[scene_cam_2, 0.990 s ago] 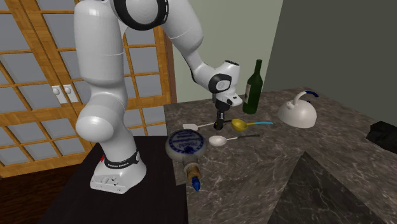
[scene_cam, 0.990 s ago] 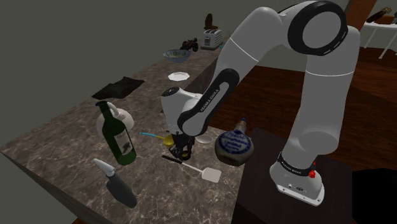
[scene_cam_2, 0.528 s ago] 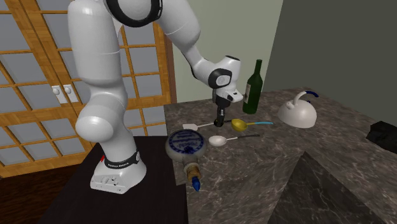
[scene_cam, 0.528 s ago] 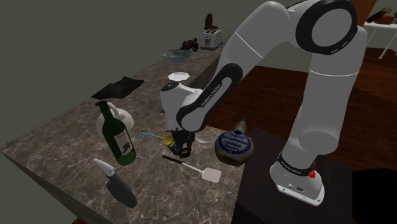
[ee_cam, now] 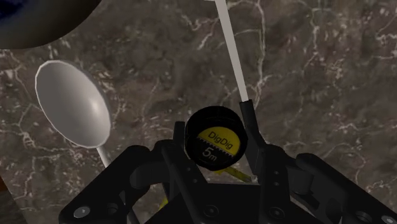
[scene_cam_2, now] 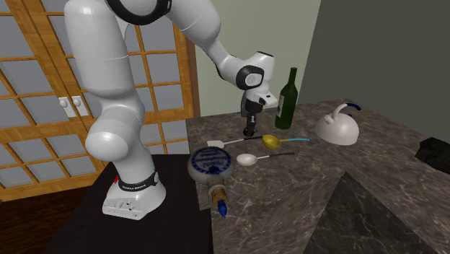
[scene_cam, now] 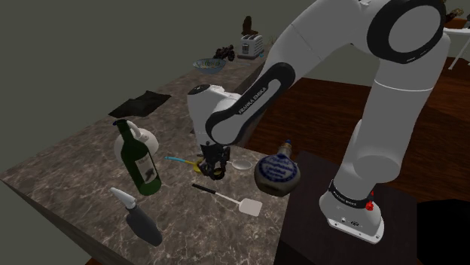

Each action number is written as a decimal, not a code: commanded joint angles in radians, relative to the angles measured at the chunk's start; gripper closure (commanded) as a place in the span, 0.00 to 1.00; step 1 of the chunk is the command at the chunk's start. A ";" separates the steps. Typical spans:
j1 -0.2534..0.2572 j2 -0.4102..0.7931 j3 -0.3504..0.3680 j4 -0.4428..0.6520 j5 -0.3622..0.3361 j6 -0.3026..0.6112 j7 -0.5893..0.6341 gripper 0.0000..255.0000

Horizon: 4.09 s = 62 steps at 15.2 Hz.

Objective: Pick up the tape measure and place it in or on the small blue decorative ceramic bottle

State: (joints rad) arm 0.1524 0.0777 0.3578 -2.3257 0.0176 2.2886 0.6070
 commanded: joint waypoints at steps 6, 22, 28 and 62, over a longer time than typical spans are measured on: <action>-0.003 -0.073 0.001 0.026 0.030 -0.096 -0.020 1.00; -0.006 -0.186 -0.008 0.136 0.065 -0.313 -0.043 1.00; -0.008 -0.213 -0.012 0.191 0.070 -0.394 -0.047 1.00; -0.068 -1.047 -0.296 -0.582 0.030 -0.466 -0.397 1.00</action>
State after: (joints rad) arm 0.0829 -0.9720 0.0604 -2.8960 0.0461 1.8068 0.2089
